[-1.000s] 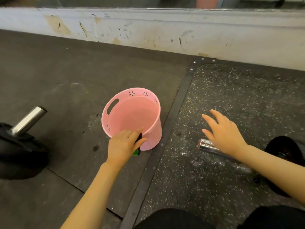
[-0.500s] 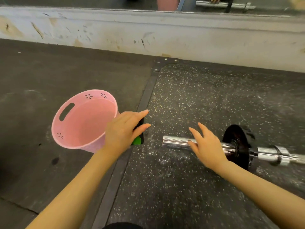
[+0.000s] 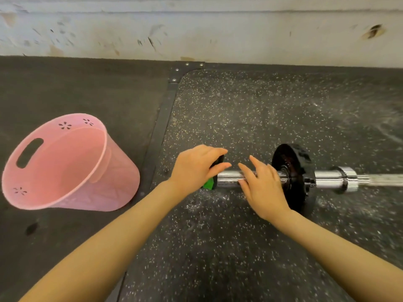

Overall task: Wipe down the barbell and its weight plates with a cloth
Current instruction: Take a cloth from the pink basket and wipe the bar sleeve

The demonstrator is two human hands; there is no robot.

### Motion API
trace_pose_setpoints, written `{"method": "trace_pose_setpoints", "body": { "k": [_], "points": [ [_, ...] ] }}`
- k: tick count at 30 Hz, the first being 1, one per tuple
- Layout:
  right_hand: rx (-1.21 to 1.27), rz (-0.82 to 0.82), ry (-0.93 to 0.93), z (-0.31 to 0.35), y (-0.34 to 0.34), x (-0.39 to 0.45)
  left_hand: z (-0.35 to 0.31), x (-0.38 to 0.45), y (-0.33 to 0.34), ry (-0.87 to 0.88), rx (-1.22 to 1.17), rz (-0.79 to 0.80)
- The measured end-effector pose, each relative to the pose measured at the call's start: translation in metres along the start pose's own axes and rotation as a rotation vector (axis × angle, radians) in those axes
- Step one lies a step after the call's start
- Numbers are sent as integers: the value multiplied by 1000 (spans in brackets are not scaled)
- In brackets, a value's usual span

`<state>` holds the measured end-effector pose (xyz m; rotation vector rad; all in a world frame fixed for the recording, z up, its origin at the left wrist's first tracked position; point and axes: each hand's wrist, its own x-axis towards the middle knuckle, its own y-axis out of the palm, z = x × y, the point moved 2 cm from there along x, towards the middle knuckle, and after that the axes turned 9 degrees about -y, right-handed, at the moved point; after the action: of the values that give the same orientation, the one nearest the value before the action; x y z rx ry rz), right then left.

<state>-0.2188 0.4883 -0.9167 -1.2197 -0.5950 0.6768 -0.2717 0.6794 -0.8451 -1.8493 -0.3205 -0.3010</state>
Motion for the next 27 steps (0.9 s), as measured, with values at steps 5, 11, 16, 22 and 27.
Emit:
{"method": "trace_pose_setpoints", "body": {
  "k": [5,11,16,22,27],
  "points": [
    [-3,-18,10,-5,4,-3,-9,-7,44,-39,-98,174],
    [-5,-52,6,-6,8,-3,6,-32,64,21,-6,227],
    [-39,-62,33,-8,11,-6,27,-58,61,68,52,198],
    [-51,-47,70,-12,13,-8,27,-64,63,34,99,105],
    [-65,-50,72,-12,15,-7,-6,-45,81,46,79,114]
  ]
}}
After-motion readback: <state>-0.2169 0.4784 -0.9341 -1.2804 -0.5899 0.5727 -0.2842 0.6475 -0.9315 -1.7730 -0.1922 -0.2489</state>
